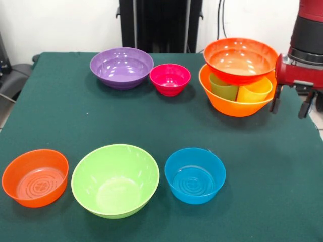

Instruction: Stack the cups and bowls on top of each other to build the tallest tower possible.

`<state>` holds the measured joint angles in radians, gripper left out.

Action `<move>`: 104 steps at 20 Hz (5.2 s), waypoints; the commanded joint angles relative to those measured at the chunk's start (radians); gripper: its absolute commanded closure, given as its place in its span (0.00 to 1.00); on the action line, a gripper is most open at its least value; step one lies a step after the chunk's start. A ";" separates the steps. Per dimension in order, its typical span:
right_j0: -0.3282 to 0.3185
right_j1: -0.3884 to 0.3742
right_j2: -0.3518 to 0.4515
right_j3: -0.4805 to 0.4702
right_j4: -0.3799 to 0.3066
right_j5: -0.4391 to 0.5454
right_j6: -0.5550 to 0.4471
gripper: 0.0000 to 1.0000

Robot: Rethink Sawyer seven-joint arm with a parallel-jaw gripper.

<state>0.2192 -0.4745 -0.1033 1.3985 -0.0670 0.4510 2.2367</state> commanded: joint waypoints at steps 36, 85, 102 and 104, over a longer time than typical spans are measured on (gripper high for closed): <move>-0.410 0.155 0.325 -0.409 -0.156 0.394 -0.375 0.00; -0.504 0.398 0.408 -0.928 -0.245 0.735 -0.583 0.00; -0.505 0.426 0.335 -1.007 -0.272 0.928 -0.690 0.00; -0.505 0.418 0.325 -0.999 -0.271 0.953 -0.698 0.00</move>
<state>-0.2746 -0.0440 0.2107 0.3884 -0.2551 1.2582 1.8837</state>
